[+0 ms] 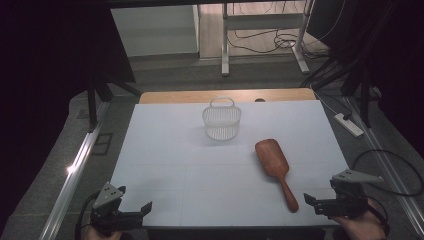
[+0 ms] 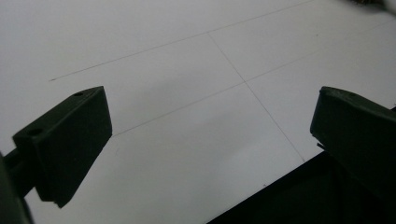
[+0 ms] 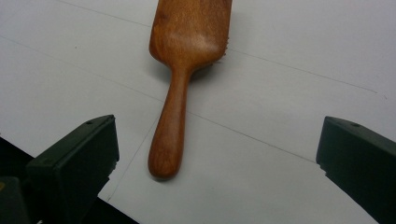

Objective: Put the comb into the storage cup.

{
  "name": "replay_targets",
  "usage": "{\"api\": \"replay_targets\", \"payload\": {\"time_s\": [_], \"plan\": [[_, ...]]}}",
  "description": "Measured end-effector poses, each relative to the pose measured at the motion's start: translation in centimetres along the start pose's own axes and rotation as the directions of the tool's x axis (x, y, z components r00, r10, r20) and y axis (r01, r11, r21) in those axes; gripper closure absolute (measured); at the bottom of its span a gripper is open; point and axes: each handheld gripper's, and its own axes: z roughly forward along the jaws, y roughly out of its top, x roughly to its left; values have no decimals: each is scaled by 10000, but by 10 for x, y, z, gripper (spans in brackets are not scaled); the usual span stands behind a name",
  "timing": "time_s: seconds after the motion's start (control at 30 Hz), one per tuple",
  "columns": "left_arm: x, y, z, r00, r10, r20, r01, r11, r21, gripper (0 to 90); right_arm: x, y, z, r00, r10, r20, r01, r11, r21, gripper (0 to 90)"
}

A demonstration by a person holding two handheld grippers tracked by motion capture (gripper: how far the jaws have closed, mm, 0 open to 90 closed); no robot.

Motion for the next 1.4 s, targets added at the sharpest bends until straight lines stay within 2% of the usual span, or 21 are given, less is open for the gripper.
{"api": "replay_targets", "payload": {"time_s": [0.7, 1.13, 1.17, 1.23, 1.4], "plan": [[0, -1, -1, 9999, 28, 119, -28, 10000, -47, 3, 1, 1, 2, 9998, -168, -100, 169, 9998, 137, 0], [0, -1, -1, 9998, 92, 147, -91, 9999, -53, 4, 2, 3, 3, 9988, -344, -340, 353, 9991, 253, 0], [0, -1, -1, 9999, 77, 144, -76, 10000, -64, 4, 2, 3, 3, 9986, -404, -349, 414, 9987, 284, 0], [0, -1, 0, 9999, 63, 146, -62, 10000, -73, 4, 4, 4, 4, 9961, -836, -276, 845, 9958, 341, 0], [0, -1, 0, 9999, 68, 152, -66, 9999, -79, 4, 6, 9, 6, 9945, -1005, -288, 1014, 9943, 329, 0]]}}
